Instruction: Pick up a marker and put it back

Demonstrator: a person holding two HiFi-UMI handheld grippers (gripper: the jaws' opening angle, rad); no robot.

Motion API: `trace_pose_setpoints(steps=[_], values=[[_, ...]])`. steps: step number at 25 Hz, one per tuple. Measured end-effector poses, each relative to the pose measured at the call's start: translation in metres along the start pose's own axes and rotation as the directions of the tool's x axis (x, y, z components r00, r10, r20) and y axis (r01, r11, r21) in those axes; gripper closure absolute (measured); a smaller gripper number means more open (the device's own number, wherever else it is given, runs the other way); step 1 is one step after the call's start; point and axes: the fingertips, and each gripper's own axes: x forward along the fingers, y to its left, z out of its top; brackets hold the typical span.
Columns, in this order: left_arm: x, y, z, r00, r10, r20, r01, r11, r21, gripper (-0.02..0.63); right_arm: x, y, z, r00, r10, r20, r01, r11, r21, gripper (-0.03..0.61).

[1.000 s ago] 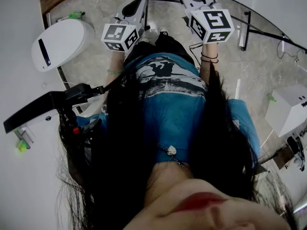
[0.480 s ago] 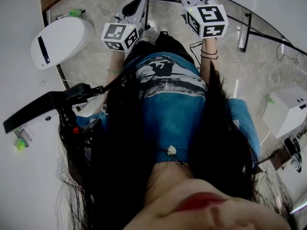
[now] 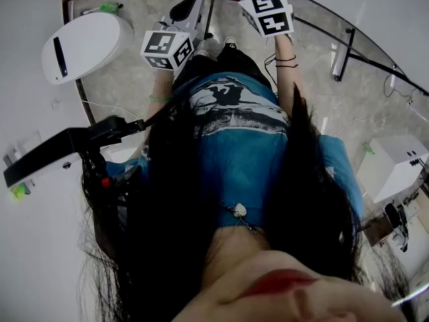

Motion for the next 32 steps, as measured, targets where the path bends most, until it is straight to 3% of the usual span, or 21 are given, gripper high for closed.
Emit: trace_pose_setpoints(steps=[7,11,18,27,32], values=[[-0.004,0.01,-0.003,0.999,0.032,0.005,-0.032,0.999,-0.015,0.614,0.028,0.009,-0.012,0.998,0.02,-0.064,-0.025,0.997,-0.075,0.494],[-0.005,0.01,-0.002,0.999,0.039,0.006,-0.039,0.999,-0.02,0.614,0.029,0.014,-0.011,0.998,0.057,-0.041,-0.058,0.998,-0.016,0.492],[-0.006,0.01,-0.005,0.999,0.037,0.005,-0.036,0.999,-0.025,0.614,0.014,0.011,-0.005,0.999,0.032,0.007,-0.033,0.999,0.023,0.485],[-0.004,-0.006,-0.011,0.999,-0.028,-0.015,0.028,1.0,-0.014,0.614,-0.031,0.013,0.0,0.99,-0.025,0.141,-0.003,0.981,0.195,0.485],[-0.044,-0.008,-0.027,0.996,-0.083,-0.038,0.082,0.997,-0.014,0.614,-0.055,0.059,-0.002,0.973,-0.082,0.217,0.004,0.942,0.335,0.486]])
